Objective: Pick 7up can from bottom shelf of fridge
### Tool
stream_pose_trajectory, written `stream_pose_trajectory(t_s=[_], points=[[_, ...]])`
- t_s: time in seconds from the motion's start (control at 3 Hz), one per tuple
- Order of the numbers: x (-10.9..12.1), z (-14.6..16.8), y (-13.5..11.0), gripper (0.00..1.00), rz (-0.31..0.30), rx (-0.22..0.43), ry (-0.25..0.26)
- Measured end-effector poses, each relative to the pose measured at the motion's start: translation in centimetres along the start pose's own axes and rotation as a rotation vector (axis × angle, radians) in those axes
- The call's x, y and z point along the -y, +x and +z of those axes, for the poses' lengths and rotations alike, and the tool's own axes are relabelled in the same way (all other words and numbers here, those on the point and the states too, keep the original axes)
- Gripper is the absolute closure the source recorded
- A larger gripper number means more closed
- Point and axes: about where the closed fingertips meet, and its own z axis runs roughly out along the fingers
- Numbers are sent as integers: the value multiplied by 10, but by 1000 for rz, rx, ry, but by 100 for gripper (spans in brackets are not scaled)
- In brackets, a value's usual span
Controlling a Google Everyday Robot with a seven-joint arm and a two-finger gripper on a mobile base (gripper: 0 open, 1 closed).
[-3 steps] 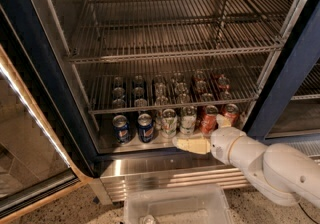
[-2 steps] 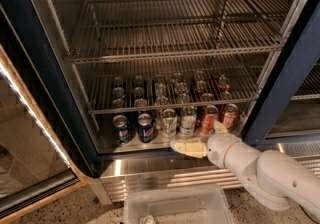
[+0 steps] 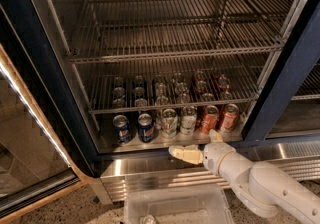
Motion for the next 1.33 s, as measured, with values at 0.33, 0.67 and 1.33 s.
stream_pose_trajectory(t_s=[0.33, 0.67, 1.33], points=[[7, 11, 6, 0, 29, 38, 5], [20, 27, 10, 19, 42, 104, 25], [36, 52, 23, 38, 24, 158, 88]])
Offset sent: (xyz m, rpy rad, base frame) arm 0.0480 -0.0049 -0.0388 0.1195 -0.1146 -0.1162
